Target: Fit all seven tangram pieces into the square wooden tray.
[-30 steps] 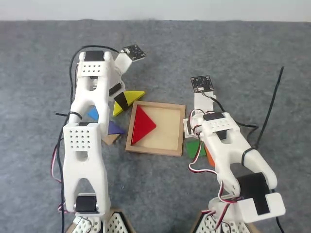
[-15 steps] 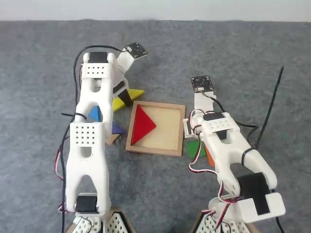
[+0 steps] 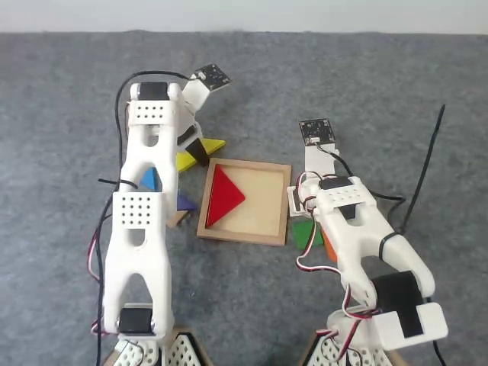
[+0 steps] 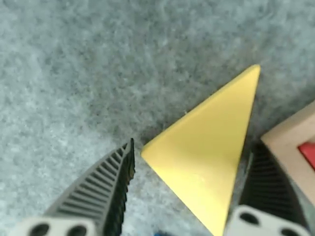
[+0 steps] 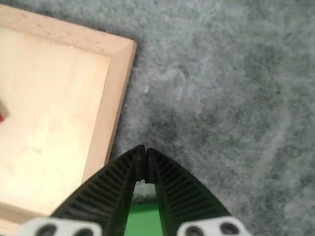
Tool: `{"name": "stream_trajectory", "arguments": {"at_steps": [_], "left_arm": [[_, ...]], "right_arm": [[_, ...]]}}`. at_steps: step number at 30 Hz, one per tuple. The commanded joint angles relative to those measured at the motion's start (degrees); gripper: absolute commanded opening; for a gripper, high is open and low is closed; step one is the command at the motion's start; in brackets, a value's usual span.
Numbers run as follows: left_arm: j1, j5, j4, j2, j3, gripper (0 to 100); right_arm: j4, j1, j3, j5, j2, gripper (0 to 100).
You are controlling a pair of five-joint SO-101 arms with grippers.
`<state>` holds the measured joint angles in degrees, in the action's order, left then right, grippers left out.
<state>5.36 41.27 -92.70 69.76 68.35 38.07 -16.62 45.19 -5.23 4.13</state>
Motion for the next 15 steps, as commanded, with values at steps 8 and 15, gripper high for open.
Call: {"name": "stream_trajectory", "arguments": {"at_steps": [8, 15], "left_arm": [[-1.6, 0.3, -1.7, 1.7, 1.6, 31], [-1.7, 2.9, -3.3, 1.7, 1.6, 29]], "right_arm": [[0.0, 0.9, -3.3, -0.4, 2.5, 0.7], [0.0, 0.9, -3.3, -0.4, 2.5, 0.7]]}}
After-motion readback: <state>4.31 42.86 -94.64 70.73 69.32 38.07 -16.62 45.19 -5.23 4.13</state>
